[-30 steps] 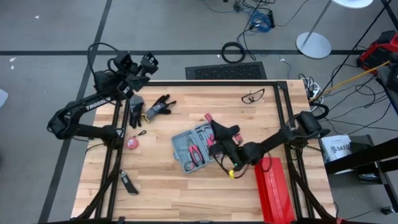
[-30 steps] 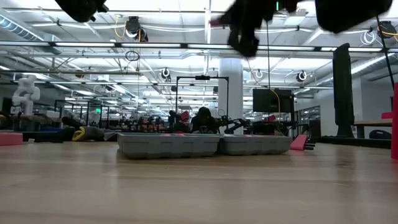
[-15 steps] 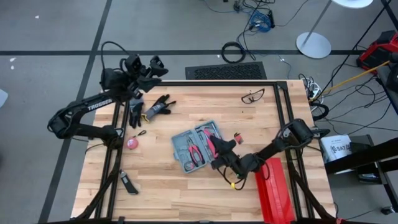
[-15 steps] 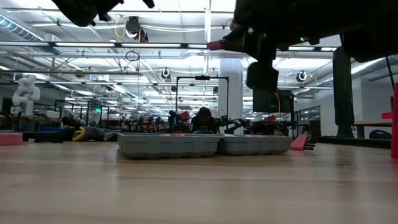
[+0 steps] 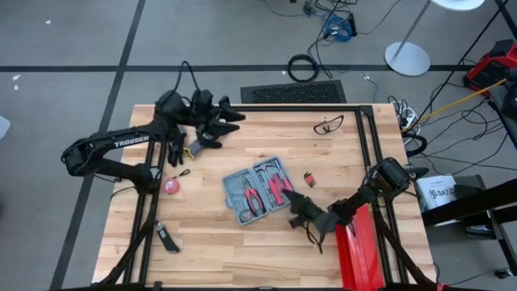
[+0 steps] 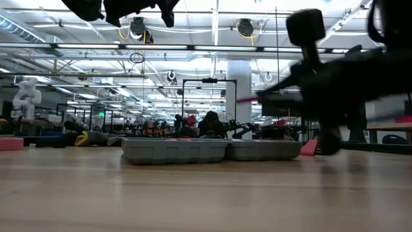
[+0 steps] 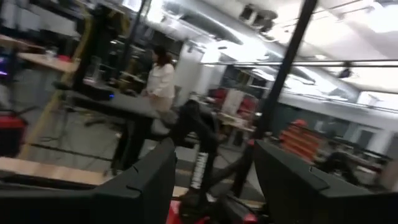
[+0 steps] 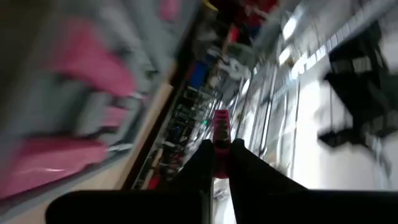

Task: Prefit tool cases
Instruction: Put the red terminal block into the gray prefit tools case

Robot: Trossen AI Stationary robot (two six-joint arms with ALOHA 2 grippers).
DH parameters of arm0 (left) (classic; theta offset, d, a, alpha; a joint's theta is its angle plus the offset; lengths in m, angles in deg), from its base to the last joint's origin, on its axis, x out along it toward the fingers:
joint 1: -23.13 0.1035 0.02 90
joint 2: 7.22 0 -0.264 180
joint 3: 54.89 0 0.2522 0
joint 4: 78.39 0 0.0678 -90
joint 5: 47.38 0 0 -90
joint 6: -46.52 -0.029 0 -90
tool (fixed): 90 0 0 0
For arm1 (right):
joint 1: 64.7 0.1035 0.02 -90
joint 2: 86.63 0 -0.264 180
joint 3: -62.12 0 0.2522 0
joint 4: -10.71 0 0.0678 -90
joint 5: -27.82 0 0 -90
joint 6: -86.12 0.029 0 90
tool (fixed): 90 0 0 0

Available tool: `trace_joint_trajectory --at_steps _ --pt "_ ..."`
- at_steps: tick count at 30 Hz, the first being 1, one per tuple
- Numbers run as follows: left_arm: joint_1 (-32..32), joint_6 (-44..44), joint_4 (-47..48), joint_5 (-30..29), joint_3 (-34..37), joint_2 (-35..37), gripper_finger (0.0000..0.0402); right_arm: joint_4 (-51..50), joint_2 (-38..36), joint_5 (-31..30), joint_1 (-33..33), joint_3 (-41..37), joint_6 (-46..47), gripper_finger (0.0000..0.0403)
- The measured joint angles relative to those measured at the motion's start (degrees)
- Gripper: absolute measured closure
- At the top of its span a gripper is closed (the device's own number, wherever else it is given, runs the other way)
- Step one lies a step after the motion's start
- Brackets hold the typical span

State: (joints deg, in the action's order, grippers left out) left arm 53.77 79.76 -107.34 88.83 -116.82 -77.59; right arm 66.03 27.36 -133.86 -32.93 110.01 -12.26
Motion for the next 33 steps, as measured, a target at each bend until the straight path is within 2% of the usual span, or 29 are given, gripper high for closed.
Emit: trace_joint_trajectory --at_steps 3,6,11,17,21,23,28,30,33 --pt "-3.1 -3.0 3.8 -4.2 0.0 0.0 0.0187 -9.2 0.0 0.2 2.1 0.0 1.8 0.0381" --pt "-6.2 -6.6 9.9 -7.0 0.0 0.0 0.0187 -9.8 0.0 -0.4 3.2 0.1 4.6 0.0384" --pt "-10.0 -16.6 15.6 -19.1 0.0 -1.3 0.0187 -9.9 0.0 -1.1 2.8 0.0 5.6 0.0384" --pt "-19.3 -31.6 25.3 -28.7 0.0 -7.9 0.0187 -2.6 0.0 -1.4 -0.9 0.0 5.9 0.0384" --pt "-25.0 -48.3 32.0 -33.8 0.0 -12.3 0.0187 2.8 0.0 -1.5 -4.5 0.0 4.7 0.0384" --pt "-27.4 -55.6 34.1 -40.2 0.0 -13.3 0.0187 6.1 0.0 -1.6 -5.9 -0.1 4.9 0.0384" --pt "-32.1 -73.9 34.0 -62.5 0.0 -15.3 0.0187 19.2 -0.1 -0.9 -7.1 -0.1 2.5 0.0384" --pt "-33.2 -79.9 33.5 -66.6 0.0 -16.4 0.0187 20.4 -0.6 -0.3 -7.1 0.0 1.9 0.0383" --pt "-34.2 -84.1 29.7 -70.6 0.0 -17.5 0.0187 19.5 -1.4 -0.3 -6.4 0.7 2.5 0.0383"
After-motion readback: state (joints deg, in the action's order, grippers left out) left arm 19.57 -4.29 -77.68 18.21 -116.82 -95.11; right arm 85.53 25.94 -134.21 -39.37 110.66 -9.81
